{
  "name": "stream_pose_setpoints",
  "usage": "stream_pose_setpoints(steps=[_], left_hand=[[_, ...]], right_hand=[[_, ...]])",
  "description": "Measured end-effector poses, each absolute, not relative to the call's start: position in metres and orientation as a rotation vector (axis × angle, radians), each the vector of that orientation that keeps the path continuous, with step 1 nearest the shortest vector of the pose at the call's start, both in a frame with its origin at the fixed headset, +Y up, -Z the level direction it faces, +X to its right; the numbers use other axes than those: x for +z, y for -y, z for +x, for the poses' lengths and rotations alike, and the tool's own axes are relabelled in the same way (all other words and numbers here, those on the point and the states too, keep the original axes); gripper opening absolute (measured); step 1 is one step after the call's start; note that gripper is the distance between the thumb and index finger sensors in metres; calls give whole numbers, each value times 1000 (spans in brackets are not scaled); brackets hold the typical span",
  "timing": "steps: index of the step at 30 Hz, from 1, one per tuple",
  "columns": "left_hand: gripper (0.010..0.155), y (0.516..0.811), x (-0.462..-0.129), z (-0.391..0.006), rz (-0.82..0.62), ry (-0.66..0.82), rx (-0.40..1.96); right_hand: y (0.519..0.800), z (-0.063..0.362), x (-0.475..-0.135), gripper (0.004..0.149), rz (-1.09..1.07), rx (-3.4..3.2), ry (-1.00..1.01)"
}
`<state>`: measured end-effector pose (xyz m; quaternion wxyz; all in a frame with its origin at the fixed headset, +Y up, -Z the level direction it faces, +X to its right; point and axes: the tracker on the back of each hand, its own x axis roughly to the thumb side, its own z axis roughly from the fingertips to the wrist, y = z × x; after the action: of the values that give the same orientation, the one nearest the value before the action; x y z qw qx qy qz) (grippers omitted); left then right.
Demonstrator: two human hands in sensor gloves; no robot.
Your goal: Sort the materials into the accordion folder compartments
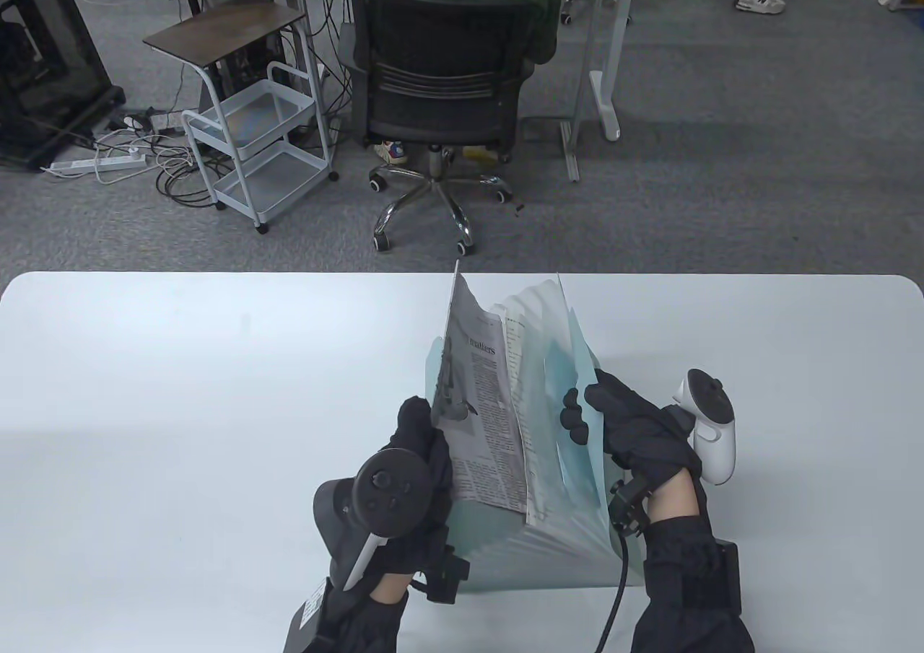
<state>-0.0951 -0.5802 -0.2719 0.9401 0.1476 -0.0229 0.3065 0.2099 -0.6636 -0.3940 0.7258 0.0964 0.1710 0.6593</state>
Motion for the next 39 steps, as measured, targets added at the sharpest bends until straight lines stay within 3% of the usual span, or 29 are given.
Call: stream_pose_setpoints(steps=[39], left_hand=[[54, 606, -282, -52, 44, 203, 582]], right_hand=[[665, 209, -394, 66, 213, 1451, -383]])
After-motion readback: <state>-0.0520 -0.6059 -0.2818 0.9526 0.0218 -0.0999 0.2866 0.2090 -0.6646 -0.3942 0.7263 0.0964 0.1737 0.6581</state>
